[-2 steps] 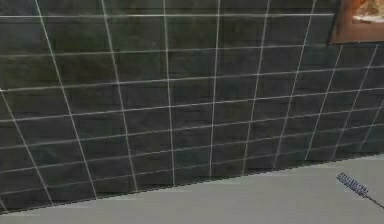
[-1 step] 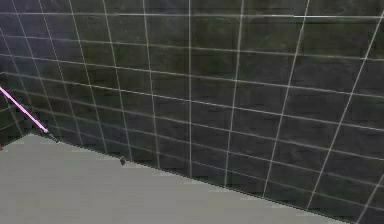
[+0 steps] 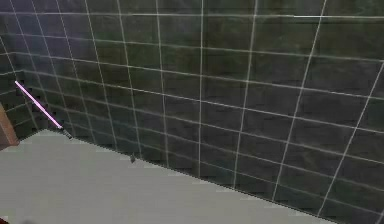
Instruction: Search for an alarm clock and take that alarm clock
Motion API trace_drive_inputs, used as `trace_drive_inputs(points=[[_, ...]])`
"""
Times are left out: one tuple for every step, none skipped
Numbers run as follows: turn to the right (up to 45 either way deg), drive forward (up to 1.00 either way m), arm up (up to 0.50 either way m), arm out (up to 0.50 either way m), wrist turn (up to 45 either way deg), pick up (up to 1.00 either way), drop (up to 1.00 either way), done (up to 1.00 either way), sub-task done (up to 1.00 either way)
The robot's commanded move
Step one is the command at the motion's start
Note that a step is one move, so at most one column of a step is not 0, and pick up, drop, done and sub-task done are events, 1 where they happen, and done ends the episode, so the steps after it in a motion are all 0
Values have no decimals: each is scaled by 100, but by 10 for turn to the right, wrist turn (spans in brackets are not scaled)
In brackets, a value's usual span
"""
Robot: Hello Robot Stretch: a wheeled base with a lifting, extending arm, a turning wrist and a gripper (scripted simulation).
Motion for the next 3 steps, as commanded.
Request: trace_drive_inputs(points=[[0, 25, 0, 0, 0, 0, 0, 0, 0], [-90, 0, 0, 0, 0, 0, 0, 0, 0], [0, 35, 0, 0, 0, 0, 0, 0, 0]])
